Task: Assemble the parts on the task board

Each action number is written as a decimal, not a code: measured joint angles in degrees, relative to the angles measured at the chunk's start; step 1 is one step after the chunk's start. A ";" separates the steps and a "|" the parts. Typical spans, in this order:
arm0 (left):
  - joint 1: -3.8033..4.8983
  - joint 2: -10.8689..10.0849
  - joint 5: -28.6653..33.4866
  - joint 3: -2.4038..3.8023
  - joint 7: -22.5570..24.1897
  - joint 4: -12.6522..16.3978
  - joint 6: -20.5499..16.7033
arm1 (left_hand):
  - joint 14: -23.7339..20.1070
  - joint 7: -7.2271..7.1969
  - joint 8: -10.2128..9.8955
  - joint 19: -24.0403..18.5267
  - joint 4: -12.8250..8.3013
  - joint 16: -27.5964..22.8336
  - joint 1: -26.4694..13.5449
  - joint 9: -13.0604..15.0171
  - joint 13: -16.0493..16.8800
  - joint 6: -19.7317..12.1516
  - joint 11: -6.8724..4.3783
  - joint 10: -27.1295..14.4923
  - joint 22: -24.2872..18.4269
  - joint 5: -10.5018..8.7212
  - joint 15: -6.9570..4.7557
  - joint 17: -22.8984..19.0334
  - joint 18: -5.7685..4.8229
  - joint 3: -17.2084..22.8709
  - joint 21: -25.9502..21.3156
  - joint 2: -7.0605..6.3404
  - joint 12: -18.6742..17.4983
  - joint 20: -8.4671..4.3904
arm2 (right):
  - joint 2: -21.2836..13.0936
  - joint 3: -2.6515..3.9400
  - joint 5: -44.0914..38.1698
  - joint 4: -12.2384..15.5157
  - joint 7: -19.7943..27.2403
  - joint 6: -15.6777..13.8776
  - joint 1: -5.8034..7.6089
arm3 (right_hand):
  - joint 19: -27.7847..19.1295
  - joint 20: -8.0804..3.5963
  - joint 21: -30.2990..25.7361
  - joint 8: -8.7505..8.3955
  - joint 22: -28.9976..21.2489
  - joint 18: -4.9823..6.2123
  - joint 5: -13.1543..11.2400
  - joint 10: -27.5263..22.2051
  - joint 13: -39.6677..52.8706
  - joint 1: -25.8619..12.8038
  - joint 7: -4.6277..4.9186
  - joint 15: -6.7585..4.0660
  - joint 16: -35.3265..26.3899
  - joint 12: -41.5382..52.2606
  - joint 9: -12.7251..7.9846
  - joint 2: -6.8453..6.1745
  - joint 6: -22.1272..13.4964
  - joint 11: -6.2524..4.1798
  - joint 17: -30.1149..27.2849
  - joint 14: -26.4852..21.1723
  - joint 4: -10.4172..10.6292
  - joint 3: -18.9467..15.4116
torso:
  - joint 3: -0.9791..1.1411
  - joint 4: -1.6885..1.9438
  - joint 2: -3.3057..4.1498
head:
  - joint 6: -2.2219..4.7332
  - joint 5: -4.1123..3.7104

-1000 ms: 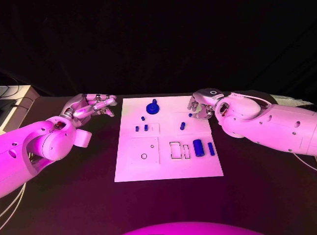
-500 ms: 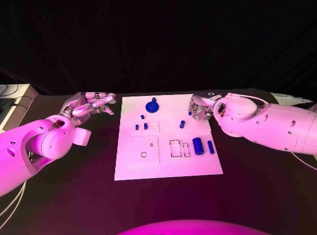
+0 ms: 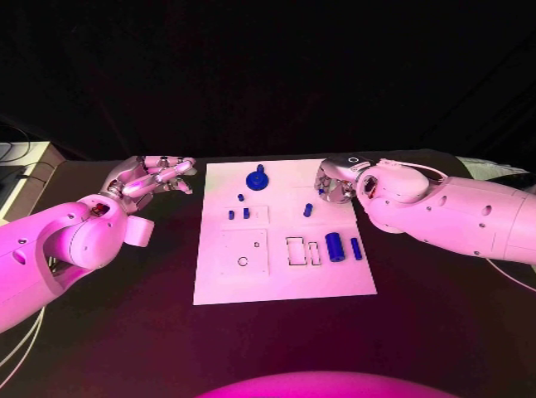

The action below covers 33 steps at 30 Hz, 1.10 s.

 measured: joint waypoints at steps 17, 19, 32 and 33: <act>-0.03 0.35 0.10 0.00 -0.17 -0.34 0.16 | 0.00 0.00 0.00 -0.01 -0.16 0.01 0.33 -0.01 0.00 0.00 0.00 0.00 0.00 0.00 0.00 0.06 0.00 -0.15 0.00 0.33 0.00 0.00 | 0.21 -0.05 0.56 -0.15 0.03 -1.52 -0.22 | 1.75 -0.94 4.39 0.10 7.72 -1.22 -3.56 4.54 -0.06 1.81 -0.93 -0.88 1.05 -0.33 0.37 3.66 4.59 -0.84 0.29 -0.40 -2.56 4.84 | 0.07 -0.10 0.00 | -0.15 -0.14; -0.03 0.39 0.10 0.00 -0.20 -0.35 0.18 | 0.00 0.00 0.00 -0.01 -0.16 0.01 0.60 -0.01 0.00 0.00 0.00 0.00 0.00 0.00 0.00 0.05 0.00 -0.15 0.00 0.60 0.00 0.00 | 0.21 -0.05 0.49 -0.11 -0.05 -1.66 -0.25 | 1.82 -1.01 4.61 0.10 8.58 -1.42 -4.06 4.65 -0.07 1.73 -1.54 -0.97 1.05 -0.32 0.37 4.01 5.43 -0.73 0.29 -0.49 -3.30 6.00 | 0.08 -0.08 -0.02 | -0.20 -0.18; -0.06 0.53 0.10 0.00 -0.35 -0.76 0.12 | 0.00 0.00 0.00 -0.01 -0.48 -0.21 0.83 -0.01 0.01 0.00 0.45 -0.46 0.01 0.00 0.00 0.11 0.00 -0.47 0.00 0.83 -0.46 0.00 | -0.96 -0.20 0.49 1.73 -0.67 -3.53 -0.71 | 2.34 -1.53 5.50 0.11 13.17 -2.06 -4.84 4.83 -0.07 1.10 -1.75 -1.17 1.05 -0.13 2.39 4.64 6.03 -0.55 0.50 -0.29 -4.90 7.91 | 0.08 -0.13 -0.12 | -0.15 -0.16; -0.06 0.54 0.10 0.00 -0.36 -0.84 0.10 | 0.00 0.00 0.00 -0.01 -0.48 -0.21 0.83 -0.01 0.01 0.00 0.53 -0.54 0.01 0.00 0.00 0.12 0.00 -0.47 0.00 0.83 -0.46 0.00 | -1.19 -0.16 0.62 2.08 -0.71 -3.77 -0.71 | 2.34 -1.53 5.50 0.11 13.47 -2.07 -4.86 4.83 -0.06 1.05 -1.76 -1.17 1.05 -0.13 2.48 4.69 6.04 -0.55 0.50 -0.29 -4.90 7.91 | 0.08 -0.13 -0.13 | -0.15 -0.13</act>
